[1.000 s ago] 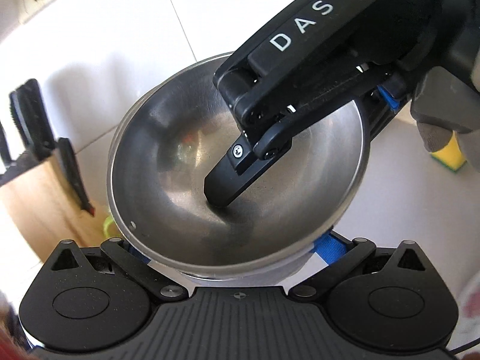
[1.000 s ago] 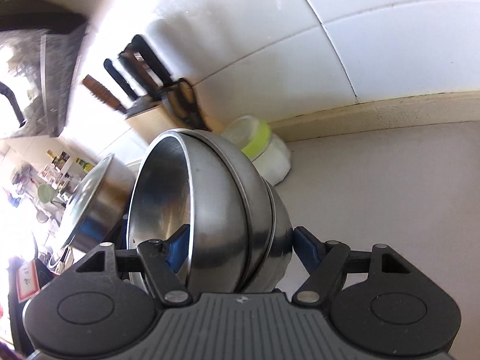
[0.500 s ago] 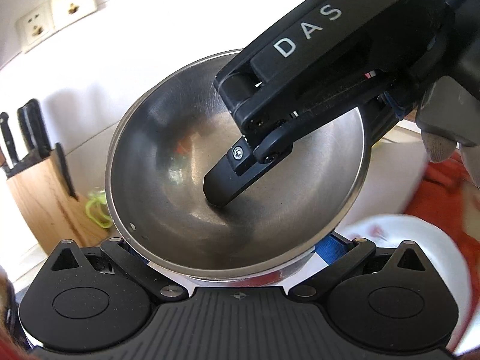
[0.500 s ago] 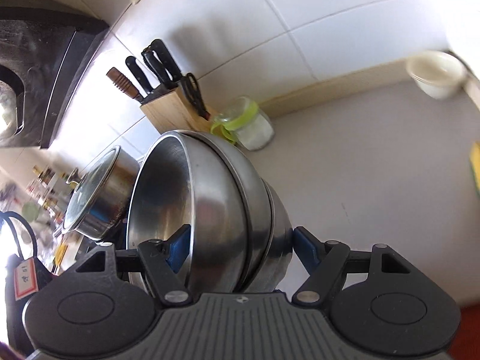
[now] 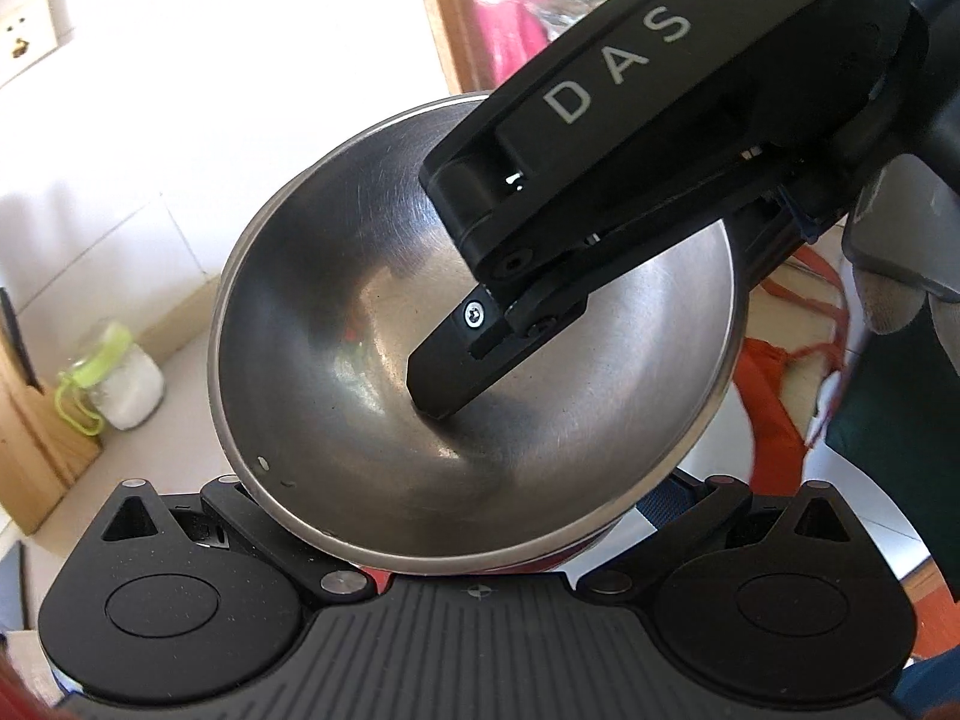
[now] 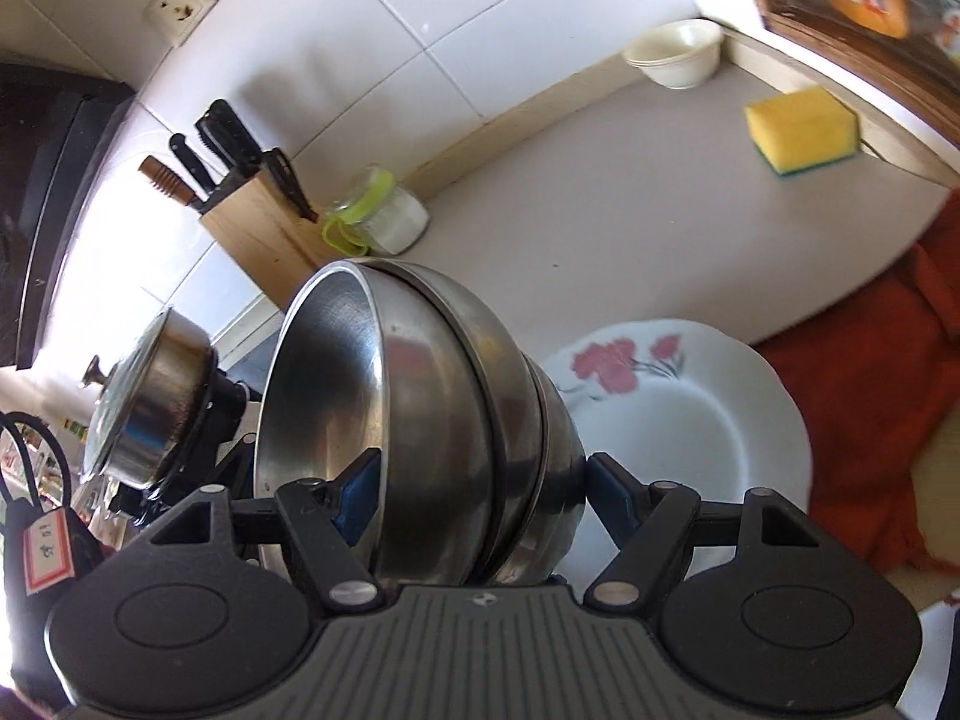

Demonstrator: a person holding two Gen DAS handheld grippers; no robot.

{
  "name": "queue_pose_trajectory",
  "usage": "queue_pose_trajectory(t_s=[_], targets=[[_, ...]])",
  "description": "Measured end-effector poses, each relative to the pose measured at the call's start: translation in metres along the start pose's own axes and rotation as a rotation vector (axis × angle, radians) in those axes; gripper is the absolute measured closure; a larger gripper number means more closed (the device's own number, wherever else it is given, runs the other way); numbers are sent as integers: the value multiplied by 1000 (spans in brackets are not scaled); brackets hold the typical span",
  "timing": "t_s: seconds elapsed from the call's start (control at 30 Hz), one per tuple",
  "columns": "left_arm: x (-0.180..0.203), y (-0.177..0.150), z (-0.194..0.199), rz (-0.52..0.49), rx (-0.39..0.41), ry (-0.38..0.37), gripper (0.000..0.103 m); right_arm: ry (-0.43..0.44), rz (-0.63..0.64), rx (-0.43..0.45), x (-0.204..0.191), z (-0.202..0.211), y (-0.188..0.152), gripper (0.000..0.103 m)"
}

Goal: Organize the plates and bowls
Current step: 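Carry the nested bowls with both grippers onto the steel bowl on the plates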

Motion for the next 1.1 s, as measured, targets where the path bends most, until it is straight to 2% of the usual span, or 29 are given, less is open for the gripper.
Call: queue_pose_trajectory(t_s=[0.1,0.17,0.53,0.73,0.9,1.1], targets=[[-6,0,-7,1,-3,-11,0,-15,-8,6,3,1,-4,29],[-27,2,-22,2,-11,-16,0,-22,-17,5,6,-1,-6,29],[-25,24,-51,-9,-71,-15,0,-38,-40,9,26,-12,-12,34],[-28,27,-54,-62,-73,-6,0,-60,-38,32,32,-7,-8,35],[-36,33,-55,-42,-90,-20,0,-88,-31,43,30,-6,-6,35],[-32,31,-35,-41,-79,-7,0,-134,-20,72,30,7,-8,35]])
Point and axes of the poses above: each gripper's, at about its wrist camera, not at the fingertips, and z roughly against the way its jaws point, x to its right, y to its top, the point moved 1 cm from there along -z, roughly the way its jaws point, and after that the axes turned 8 degrees about z, right-handed, at the moved point
